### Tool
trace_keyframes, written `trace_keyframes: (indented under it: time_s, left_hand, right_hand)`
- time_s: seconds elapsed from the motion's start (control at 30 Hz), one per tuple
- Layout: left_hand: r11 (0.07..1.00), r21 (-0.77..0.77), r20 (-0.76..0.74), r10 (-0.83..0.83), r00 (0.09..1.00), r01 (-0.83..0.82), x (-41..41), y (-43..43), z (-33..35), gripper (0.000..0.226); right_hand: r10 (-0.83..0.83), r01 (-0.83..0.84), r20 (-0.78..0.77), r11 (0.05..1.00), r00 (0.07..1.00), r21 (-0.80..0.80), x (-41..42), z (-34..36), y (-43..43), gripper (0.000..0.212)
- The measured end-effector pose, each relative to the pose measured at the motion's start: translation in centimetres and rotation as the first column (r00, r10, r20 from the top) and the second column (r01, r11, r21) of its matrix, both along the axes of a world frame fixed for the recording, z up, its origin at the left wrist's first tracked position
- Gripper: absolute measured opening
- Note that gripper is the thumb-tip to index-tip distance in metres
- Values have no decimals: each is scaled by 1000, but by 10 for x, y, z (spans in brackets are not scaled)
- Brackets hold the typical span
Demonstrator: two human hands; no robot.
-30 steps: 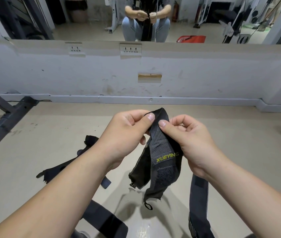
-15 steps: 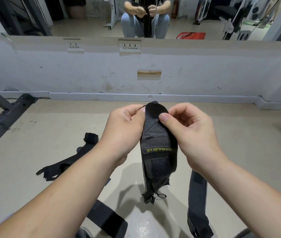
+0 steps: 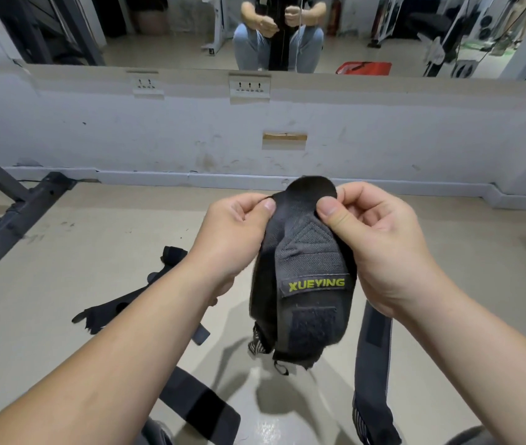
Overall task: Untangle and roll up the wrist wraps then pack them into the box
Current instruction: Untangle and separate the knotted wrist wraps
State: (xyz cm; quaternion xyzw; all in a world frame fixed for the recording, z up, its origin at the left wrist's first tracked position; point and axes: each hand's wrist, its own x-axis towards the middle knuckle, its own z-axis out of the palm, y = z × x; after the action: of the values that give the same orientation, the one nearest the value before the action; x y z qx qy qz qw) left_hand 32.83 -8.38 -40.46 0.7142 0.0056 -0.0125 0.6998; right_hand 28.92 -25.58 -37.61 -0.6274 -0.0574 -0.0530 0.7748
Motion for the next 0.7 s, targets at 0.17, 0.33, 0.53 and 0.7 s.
trace_keyframes:
  time_s: [0.17, 0.33, 0.53, 0.7]
  left_hand:
    - [974, -57, 16, -220, 975, 220, -14, -10, 10, 14]
    - [962, -32, -1, -271, 962, 271, -11, -4, 8, 19]
    - [949, -16, 11, -314, 949, 315, -14, -3, 11, 26]
    - [945, 81, 38, -321, 946, 317, -12, -1, 11, 29]
  right_hand:
    - [-69, 64, -56, 994, 996, -90, 3, -6, 6, 16]
    - [-70, 62, -75, 993, 995, -104, 5, -4, 2, 17]
    - [-86, 74, -116, 991, 990, -107, 5, -6, 1, 17]
    - [-96, 87, -124, 993, 988, -83, 5, -6, -1, 14]
